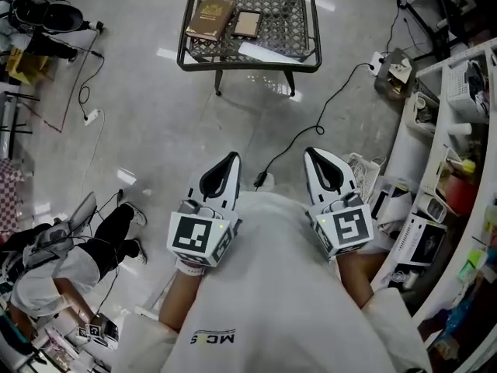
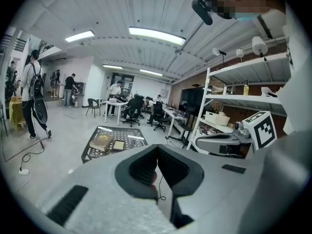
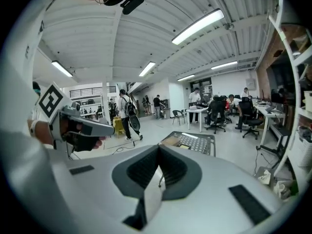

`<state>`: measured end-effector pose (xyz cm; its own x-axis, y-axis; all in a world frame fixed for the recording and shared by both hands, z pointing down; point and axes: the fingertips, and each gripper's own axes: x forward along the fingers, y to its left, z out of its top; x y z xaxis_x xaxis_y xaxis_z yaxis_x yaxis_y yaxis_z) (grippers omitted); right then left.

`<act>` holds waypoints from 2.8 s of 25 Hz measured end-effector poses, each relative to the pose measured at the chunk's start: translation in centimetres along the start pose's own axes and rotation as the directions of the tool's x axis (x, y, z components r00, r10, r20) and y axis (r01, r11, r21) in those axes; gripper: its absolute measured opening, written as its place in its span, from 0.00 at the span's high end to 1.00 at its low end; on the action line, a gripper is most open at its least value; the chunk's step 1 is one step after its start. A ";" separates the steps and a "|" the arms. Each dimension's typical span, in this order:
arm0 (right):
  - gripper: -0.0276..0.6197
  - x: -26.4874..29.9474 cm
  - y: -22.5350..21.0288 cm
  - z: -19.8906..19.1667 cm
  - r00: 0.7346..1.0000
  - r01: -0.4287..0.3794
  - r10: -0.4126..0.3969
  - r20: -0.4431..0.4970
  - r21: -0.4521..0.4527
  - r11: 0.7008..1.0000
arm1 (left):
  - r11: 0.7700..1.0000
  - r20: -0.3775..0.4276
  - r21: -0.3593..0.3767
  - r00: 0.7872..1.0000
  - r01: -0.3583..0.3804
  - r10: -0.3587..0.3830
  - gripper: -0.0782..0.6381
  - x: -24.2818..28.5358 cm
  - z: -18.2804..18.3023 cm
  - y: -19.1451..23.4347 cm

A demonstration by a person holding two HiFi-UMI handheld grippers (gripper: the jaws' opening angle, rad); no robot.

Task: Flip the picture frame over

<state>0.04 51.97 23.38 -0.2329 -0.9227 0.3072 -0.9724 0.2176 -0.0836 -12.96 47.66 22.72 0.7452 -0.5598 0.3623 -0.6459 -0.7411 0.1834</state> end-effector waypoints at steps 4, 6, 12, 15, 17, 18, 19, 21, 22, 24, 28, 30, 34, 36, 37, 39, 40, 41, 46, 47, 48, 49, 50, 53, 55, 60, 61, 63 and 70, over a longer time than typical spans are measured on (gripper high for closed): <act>0.93 0.5 -0.5 0.1 1.000 0.002 -0.002 -0.009 -0.005 1.000 | 1.000 -0.007 -0.002 1.000 0.015 -0.015 0.86 1.0 0.3 0.4; 0.93 1.5 -0.7 0.0 1.000 -0.004 0.004 -0.016 -0.001 1.000 | 1.000 -0.011 -0.007 1.000 0.013 -0.013 0.86 1.7 0.4 1.2; 0.93 7.2 -1.7 0.9 0.999 -0.034 0.034 -0.036 -0.015 0.999 | 0.999 -0.014 -0.034 1.000 0.009 -0.010 0.86 5.8 1.4 5.4; 0.93 11.5 -2.8 2.2 0.997 -0.054 0.052 -0.051 -0.035 0.998 | 0.999 -0.016 -0.047 1.000 0.015 -0.016 0.86 9.1 2.8 8.4; 0.93 14.9 -3.9 3.4 0.997 -0.061 0.059 -0.057 -0.037 0.997 | 0.998 -0.013 -0.055 1.000 0.022 -0.022 0.86 11.7 4.1 10.8; 0.93 16.7 -4.5 4.0 0.996 -0.063 0.061 -0.060 -0.033 0.997 | 0.998 -0.010 -0.060 1.000 0.025 -0.026 0.86 13.1 5.0 12.0; 0.93 18.6 -5.2 4.7 0.996 -0.064 0.062 -0.063 -0.027 0.998 | 0.997 -0.006 -0.066 1.000 0.030 -0.031 0.86 14.5 5.9 13.3; 0.93 21.9 -6.2 6.1 0.995 -0.068 0.066 -0.070 -0.024 0.997 | 0.996 0.003 -0.076 0.999 0.045 -0.045 0.86 17.0 8.1 15.5; 0.93 23.4 -6.6 6.8 0.995 -0.072 0.069 -0.074 -0.032 0.997 | 0.996 0.007 -0.078 0.999 0.053 -0.053 0.86 18.2 9.2 16.6; 0.93 26.3 -7.6 8.0 0.994 -0.075 0.071 -0.082 -0.051 0.996 | 0.996 0.011 -0.060 0.998 0.068 -0.068 0.86 20.5 11.4 18.7; 0.93 31.5 -10.0 9.9 0.996 -0.053 0.049 -0.075 -0.054 0.997 | 0.993 0.015 -0.022 0.994 0.112 -0.112 0.86 25.0 14.8 22.0; 0.93 33.2 -10.9 10.0 0.995 -0.051 0.049 -0.085 -0.030 0.998 | 0.992 0.002 -0.011 0.993 0.122 -0.122 0.86 26.4 15.4 22.7; 0.93 36.3 -12.2 10.1 0.990 -0.091 0.086 -0.107 -0.035 0.995 | 0.994 -0.015 -0.013 0.994 0.112 -0.112 0.86 28.7 16.3 24.0; 0.93 37.9 -12.7 10.1 0.986 -0.130 0.123 -0.116 -0.054 0.990 | 0.996 -0.021 -0.018 0.996 0.089 -0.089 0.86 29.8 16.2 25.0; 0.93 38.6 -12.8 10.1 0.982 -0.154 0.145 -0.121 -0.067 0.986 | 0.997 -0.023 -0.022 0.997 0.074 -0.075 0.86 30.3 16.2 25.5; 0.93 39.6 -13.0 9.8 0.972 -0.196 0.184 -0.143 -0.075 0.978 | 0.998 -0.031 -0.040 0.998 0.046 -0.047 0.86 30.9 15.9 26.3; 0.93 39.8 -13.0 9.6 0.967 -0.213 0.199 -0.156 -0.075 0.974 | 0.998 -0.037 -0.050 0.999 0.034 -0.036 0.86 31.0 15.9 26.6; 0.93 40.1 -13.0 9.5 0.963 -0.228 0.213 -0.167 -0.077 0.971 | 0.998 -0.042 -0.059 0.999 0.024 -0.026 0.86 31.2 15.9 26.8; 0.93 42.3 -13.3 8.7 0.944 -0.288 0.265 -0.198 -0.093 0.953 | 0.997 -0.041 -0.075 0.999 -0.015 0.012 0.86 31.6 16.0 28.2; 0.93 42.7 -13.3 8.3 0.940 -0.297 0.273 -0.204 -0.097 0.950 | 0.997 -0.047 -0.081 0.999 -0.020 0.016 0.86 31.6 15.6 28.4; 0.93 43.1 -13.2 7.9 0.937 -0.305 0.280 -0.208 -0.097 0.947 | 0.996 -0.055 -0.084 0.998 -0.024 0.020 0.86 31.6 15.1 28.6; 0.93 43.5 -13.1 7.6 0.935 -0.311 0.287 -0.209 -0.094 0.946 | 0.996 -0.062 -0.081 0.998 -0.029 0.024 0.85 31.7 14.6 28.9; 0.93 44.0 -13.0 7.3 0.933 -0.316 0.292 -0.211 -0.090 0.944 | 0.997 -0.068 -0.073 0.997 -0.034 0.029 0.86 31.7 14.2 29.2; 0.93 45.2 -12.7 6.3 0.925 -0.334 0.310 -0.221 -0.081 0.939 | 0.996 -0.084 -0.057 0.995 -0.063 0.058 0.85 32.0 13.1 30.1; 0.93 45.9 -12.3 5.4 0.916 -0.350 0.323 -0.236 -0.084 0.933 | 0.994 -0.099 -0.077 0.993 -0.078 0.071 0.86 31.9 12.2 30.4; 0.93 48.3 -11.9 3.0 0.897 -0.392 0.346 -0.276 -0.131 0.911 | 0.990 -0.125 -0.105 0.989 -0.098 0.084 0.86 32.4 10.7 31.4; 0.93 48.7 -11.9 2.4 0.893 -0.401 0.351 -0.282 -0.144 0.905 | 0.989 -0.129 -0.109 0.988 -0.104 0.090 0.86 32.6 10.6 31.6; 0.93 49.6 -12.0 1.4 0.884 -0.418 0.360 -0.298 -0.163 0.894 | 0.987 -0.134 -0.113 0.986 -0.116 0.100 0.86 32.9 10.3 31.9; 0.89 52.2 -12.4 -1.8 0.851 -0.470 0.395 -0.347 -0.167 0.867 | 0.980 -0.170 -0.146 0.979 -0.139 0.113 0.86 33.5 8.4 32.7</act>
<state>-0.09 1.64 42.19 -0.5857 -0.5886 0.5573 -0.7349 0.6756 -0.0588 -7.75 1.62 33.20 0.6281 -0.5691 0.5307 -0.7603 -0.5941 0.2627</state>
